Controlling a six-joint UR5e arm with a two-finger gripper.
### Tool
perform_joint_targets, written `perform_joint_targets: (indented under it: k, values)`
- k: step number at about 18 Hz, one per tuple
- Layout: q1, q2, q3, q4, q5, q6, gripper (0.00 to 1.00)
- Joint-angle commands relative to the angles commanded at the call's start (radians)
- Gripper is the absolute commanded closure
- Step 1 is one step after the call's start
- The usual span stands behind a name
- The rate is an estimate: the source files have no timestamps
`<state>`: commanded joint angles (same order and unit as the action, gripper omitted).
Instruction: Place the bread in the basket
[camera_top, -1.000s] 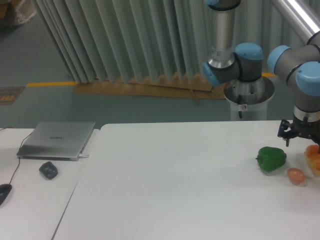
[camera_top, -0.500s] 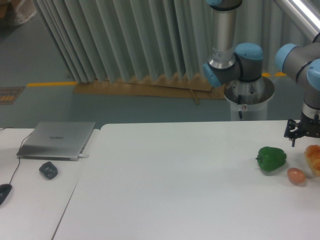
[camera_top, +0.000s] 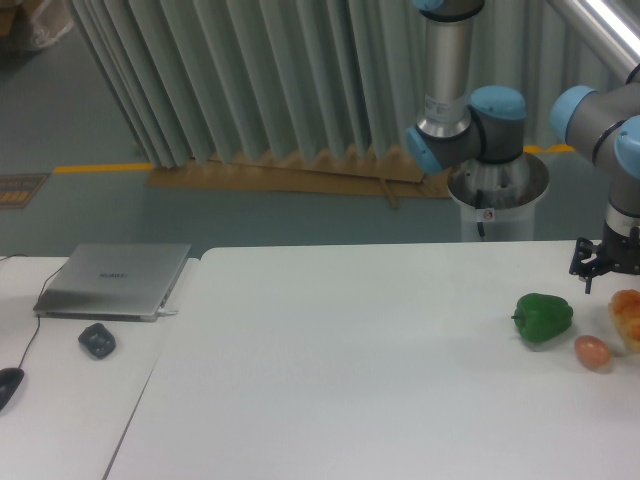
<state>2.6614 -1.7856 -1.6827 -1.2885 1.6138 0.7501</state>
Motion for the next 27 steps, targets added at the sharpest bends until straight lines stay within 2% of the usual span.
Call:
perform_joint_targets:
  k: [5,9,14,19,23,27]
  values:
    - [0.005,0.0,-0.008,-0.005,0.009,-0.002,0.0]
    - [0.041,-0.002,-0.052,-0.003,0.009,-0.003,0.0]
    - [0.037,-0.011,-0.034,-0.006,0.014,0.006,0.0]
    - [0.035,-0.101,0.005,0.005,0.092,0.011,0.0]
    - [0.034,-0.14,0.035,0.008,0.107,0.011,0.0]
    - [0.028,-0.167,0.035,0.044,0.109,0.011,0.0]
